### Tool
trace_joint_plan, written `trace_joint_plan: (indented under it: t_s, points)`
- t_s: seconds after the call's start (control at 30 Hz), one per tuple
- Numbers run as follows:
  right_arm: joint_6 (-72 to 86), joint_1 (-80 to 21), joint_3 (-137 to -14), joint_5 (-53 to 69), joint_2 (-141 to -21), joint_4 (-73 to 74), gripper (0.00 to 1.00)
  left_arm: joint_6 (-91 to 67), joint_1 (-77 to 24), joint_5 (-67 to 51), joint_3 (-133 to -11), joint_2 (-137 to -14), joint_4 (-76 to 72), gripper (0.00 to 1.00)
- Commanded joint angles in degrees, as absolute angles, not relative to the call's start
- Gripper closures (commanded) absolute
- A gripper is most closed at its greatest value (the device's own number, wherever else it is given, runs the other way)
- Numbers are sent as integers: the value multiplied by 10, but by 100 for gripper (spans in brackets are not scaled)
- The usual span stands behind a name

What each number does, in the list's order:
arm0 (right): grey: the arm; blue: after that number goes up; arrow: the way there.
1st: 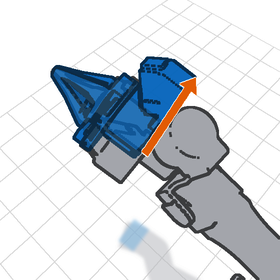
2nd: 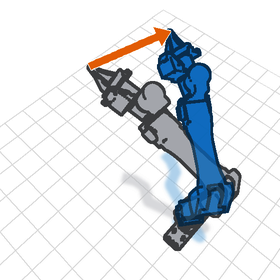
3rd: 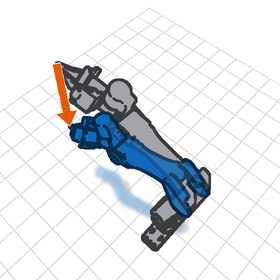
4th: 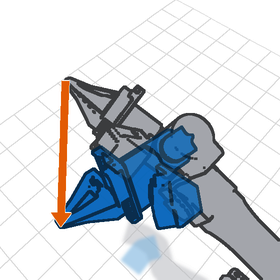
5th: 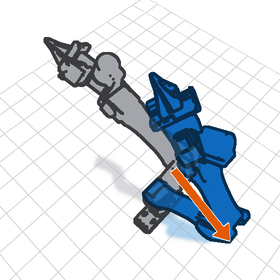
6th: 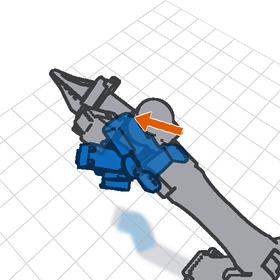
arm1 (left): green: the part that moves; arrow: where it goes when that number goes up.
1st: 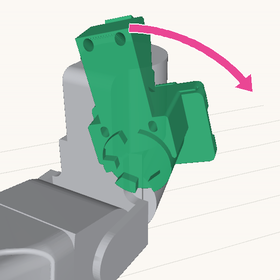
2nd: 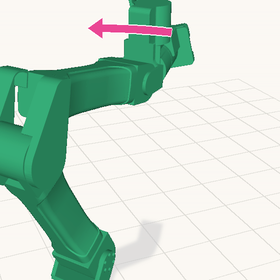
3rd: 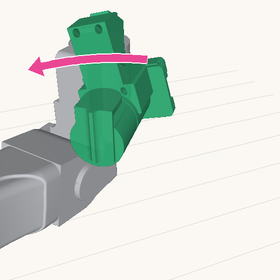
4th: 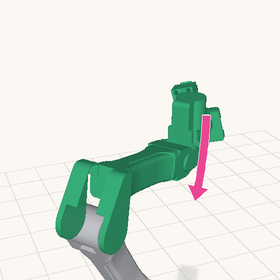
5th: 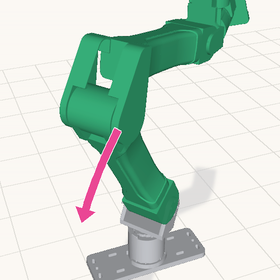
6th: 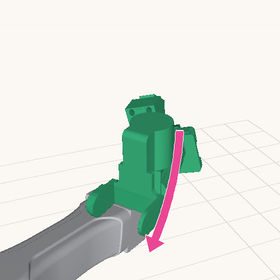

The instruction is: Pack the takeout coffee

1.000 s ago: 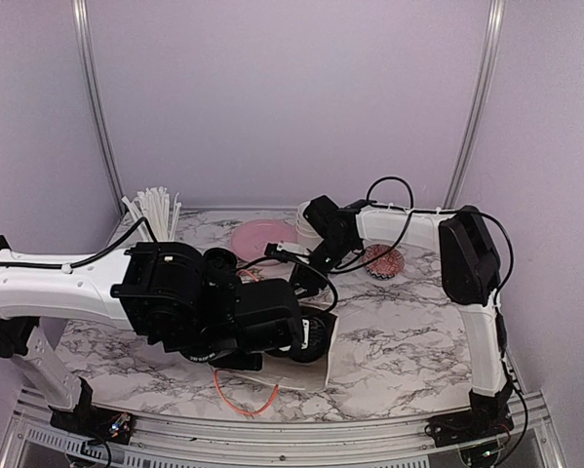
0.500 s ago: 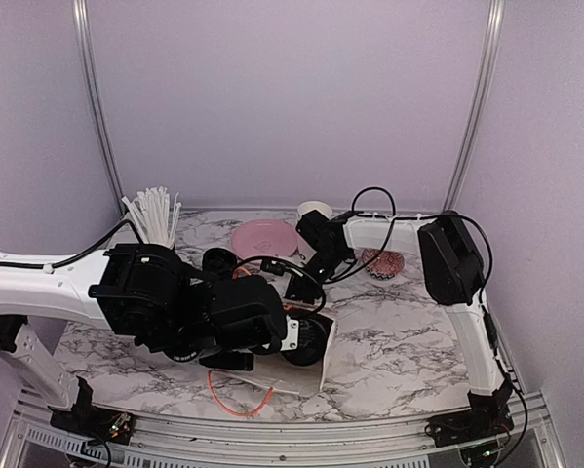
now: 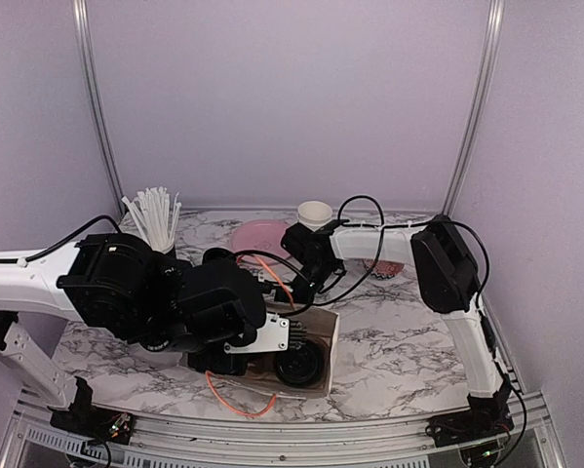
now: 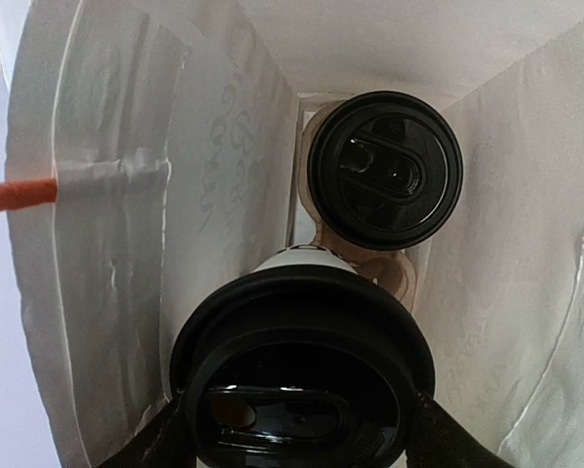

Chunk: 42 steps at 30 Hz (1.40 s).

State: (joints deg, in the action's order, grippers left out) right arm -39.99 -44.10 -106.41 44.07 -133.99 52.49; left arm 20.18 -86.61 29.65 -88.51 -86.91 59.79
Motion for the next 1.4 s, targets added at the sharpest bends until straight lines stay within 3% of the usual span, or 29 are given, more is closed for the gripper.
trace_joint_plan:
  t_s: [0.0,0.23,0.53,0.7,1.07,1.37]
  points:
    - [-401,-447,-1061,457,-1331,525,53,190,-875,249,-882,-849,593,40]
    - [-386,-447,-1061,393,-1310,522,51,144,-896,221,-891,-860,615,41]
    - [-381,-417,-1030,353,-1242,535,39,110,-914,258,-889,-869,621,42]
    - [-344,-413,-1006,331,-1227,500,38,134,-916,288,-879,-880,621,42]
    - [-321,-413,-975,338,-1148,507,38,117,-928,216,-906,-894,628,43]
    - [-328,-423,-910,334,-1097,473,38,109,-929,325,-856,-883,622,44]
